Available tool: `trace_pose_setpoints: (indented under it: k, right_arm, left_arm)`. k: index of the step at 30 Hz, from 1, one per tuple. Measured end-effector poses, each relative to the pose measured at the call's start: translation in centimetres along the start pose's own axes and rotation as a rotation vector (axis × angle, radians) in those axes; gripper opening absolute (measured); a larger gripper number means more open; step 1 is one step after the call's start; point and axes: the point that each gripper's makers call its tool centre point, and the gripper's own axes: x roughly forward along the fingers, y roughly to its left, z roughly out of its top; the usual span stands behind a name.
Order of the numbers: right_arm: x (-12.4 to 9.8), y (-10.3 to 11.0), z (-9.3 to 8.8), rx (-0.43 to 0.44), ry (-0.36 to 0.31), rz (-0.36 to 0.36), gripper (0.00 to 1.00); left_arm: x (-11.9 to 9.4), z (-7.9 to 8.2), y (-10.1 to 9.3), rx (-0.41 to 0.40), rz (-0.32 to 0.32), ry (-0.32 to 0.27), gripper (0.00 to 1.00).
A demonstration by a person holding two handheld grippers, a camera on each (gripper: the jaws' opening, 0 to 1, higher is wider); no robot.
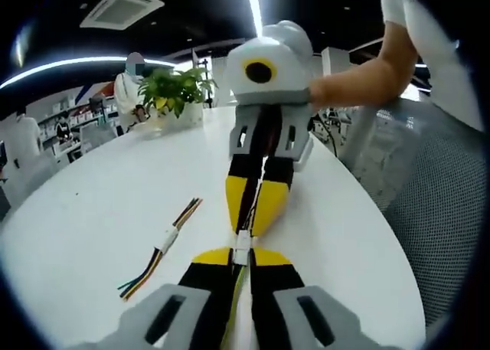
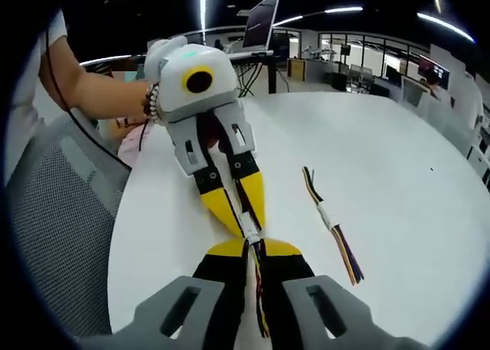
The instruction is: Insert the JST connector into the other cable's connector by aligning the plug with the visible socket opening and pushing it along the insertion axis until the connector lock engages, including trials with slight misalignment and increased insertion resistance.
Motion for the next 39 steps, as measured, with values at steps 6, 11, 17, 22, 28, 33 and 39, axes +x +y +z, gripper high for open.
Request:
trace_pose_setpoints:
  k: [6, 11, 17, 22, 28, 33, 39]
  right_arm:
    - [0.0, -1.7, 0.4, 0.004, -0.026, -0.041, 0.03]
    - [0.5, -3.1, 0.5, 0.015, -0.039, -0.059, 0.03]
    - [1.2, -4.7, 0.2, 0.017, -0.034, -0.069, 0.03]
    - [1.6, -5.2, -0.6, 0.040, -0.013, -0.066, 0.03]
    - [1.9, -5.1, -1.1, 0.038, -0.002, -0.053, 0.04]
    - [2.0, -5.1, -1.3, 0.021, -0.001, -0.050, 0.04]
    - [2.1, -4.6, -1.2, 0.012, -0.005, -0.043, 0.08]
  left_arm:
    - [0.2, 0.5, 1.5, 0.022, 0.016, 0.009, 0.02]
    - [0.3, 0.2, 3.2, 0.025, 0.032, 0.039, 0.02]
    - [0.4, -0.5, 4.5, -0.008, 0.047, 0.057, 0.01]
    - [0.4, -1.0, 4.8, -0.031, 0.051, 0.060, 0.01]
    - [0.7, -1.3, 4.6, -0.046, 0.039, 0.064, 0.00]
    - [0.8, -1.4, 4.6, -0.053, 0.040, 0.061, 0.01]
    - [0.7, -1.5, 4.7, -0.054, 0.046, 0.063, 0.01]
